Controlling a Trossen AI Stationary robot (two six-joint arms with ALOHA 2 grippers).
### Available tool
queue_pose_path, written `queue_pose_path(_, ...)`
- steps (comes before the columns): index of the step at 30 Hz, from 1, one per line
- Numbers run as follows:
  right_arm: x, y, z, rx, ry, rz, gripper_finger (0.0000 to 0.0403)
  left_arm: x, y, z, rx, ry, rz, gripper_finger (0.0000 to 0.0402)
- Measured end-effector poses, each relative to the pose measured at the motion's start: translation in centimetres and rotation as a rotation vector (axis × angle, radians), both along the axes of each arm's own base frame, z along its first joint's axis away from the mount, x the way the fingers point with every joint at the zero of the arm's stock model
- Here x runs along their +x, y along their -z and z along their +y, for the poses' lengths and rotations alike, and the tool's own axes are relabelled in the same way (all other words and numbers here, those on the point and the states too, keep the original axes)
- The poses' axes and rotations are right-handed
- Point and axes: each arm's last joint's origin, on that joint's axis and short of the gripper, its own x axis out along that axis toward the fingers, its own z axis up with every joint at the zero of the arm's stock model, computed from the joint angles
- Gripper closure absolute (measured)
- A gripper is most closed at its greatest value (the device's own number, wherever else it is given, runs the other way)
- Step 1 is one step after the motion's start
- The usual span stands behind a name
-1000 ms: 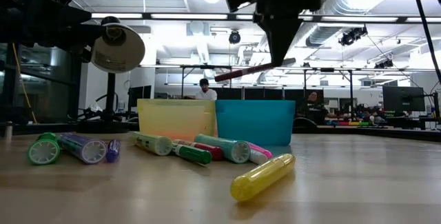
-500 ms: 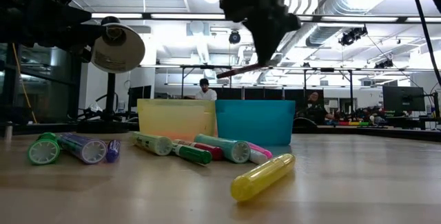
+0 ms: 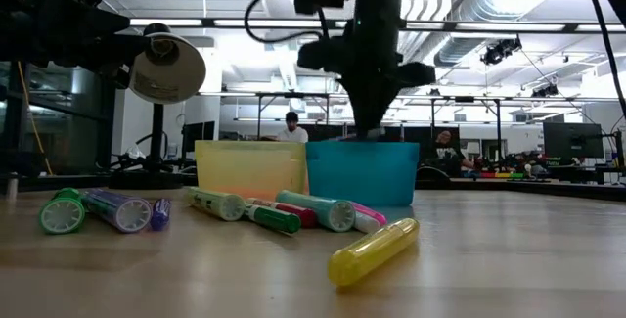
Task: Pick & Place Markers
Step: Put the brown marker pen into the blue bin, then put the yellow pen into the yellow bin
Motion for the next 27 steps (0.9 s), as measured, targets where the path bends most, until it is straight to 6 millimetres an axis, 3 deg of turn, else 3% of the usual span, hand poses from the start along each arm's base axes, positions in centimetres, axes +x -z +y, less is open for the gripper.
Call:
queue_pose_path(6, -0.3, 1.2, -0.6, 0.017, 0.021, 0.009, 0.0387, 0.0, 0.0, 0.0, 0.000, 0.000, 0.000, 0.0232)
queue_pose_path(11, 0.0, 1.9, -0.8, 0.028, -0.007, -0.033, 0.0358, 0.0, 0.0, 0.0, 0.000, 0.000, 0.000, 0.0232)
queue_pose_path(21, 0.0, 1.9, -0.9, -0.018, -0.027, -0.025, 0.0333, 0.0, 0.0, 0.0, 0.000, 0.000, 0.000, 0.0232)
queue_pose_path(27, -0.6, 0.2, 0.7, -0.067, -0.067, -0.050, 0.0333, 0.0, 0.0, 0.0, 0.000, 0.000, 0.000, 0.0232)
